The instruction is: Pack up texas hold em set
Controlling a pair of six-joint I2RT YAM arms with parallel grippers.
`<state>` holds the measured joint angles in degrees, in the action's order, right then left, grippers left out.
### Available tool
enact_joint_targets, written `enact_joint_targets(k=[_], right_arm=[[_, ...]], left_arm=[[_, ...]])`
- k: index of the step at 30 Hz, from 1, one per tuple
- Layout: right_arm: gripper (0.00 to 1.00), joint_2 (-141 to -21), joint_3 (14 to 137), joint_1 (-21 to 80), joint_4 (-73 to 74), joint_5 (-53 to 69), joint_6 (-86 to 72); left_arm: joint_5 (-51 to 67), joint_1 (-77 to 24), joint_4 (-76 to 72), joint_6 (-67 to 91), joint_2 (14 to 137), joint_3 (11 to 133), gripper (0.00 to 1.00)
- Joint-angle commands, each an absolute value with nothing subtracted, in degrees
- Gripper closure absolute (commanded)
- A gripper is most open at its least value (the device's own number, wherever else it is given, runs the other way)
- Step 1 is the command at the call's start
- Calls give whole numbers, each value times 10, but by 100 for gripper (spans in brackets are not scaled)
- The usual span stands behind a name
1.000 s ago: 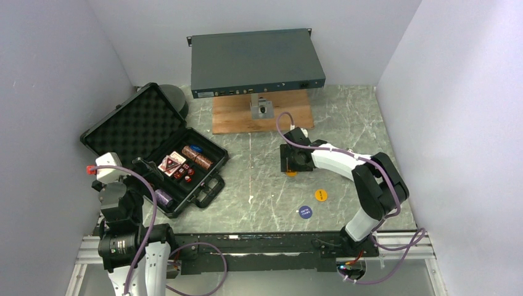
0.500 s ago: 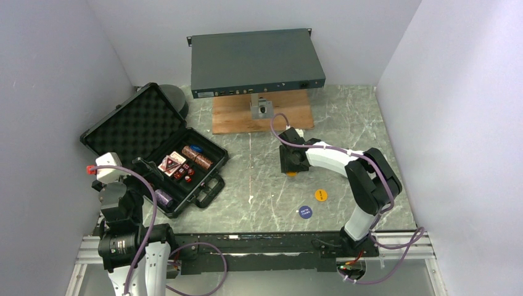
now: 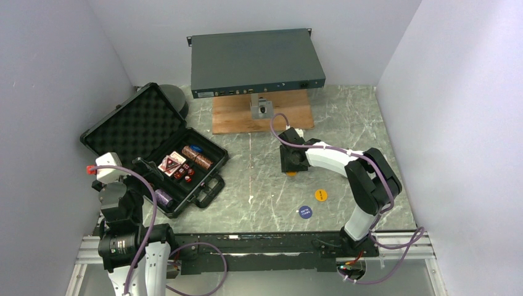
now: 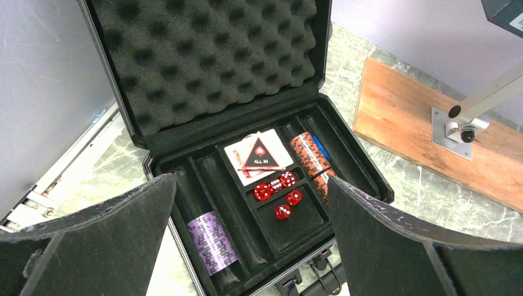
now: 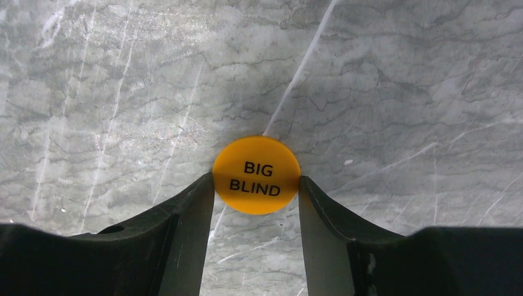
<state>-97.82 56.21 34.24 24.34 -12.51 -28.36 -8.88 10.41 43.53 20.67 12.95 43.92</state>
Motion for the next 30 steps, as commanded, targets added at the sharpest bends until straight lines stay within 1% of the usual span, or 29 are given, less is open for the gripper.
enact_joint_targets(k=[1,13,21,30], right_arm=[[55,-984,551,347,232,-131,-287],[61,-906,552,372,219,-141,-282],[61,-912,576,386,220,-132,-284],[61,-924,655,421,210,-106,-292]], left_arm=[[-89,103,412,203,130,439,0],[-87,104,412,202,132,439,0],[-89,104,414,202,132,440,0],[-84,104,412,202,135,439,1]])
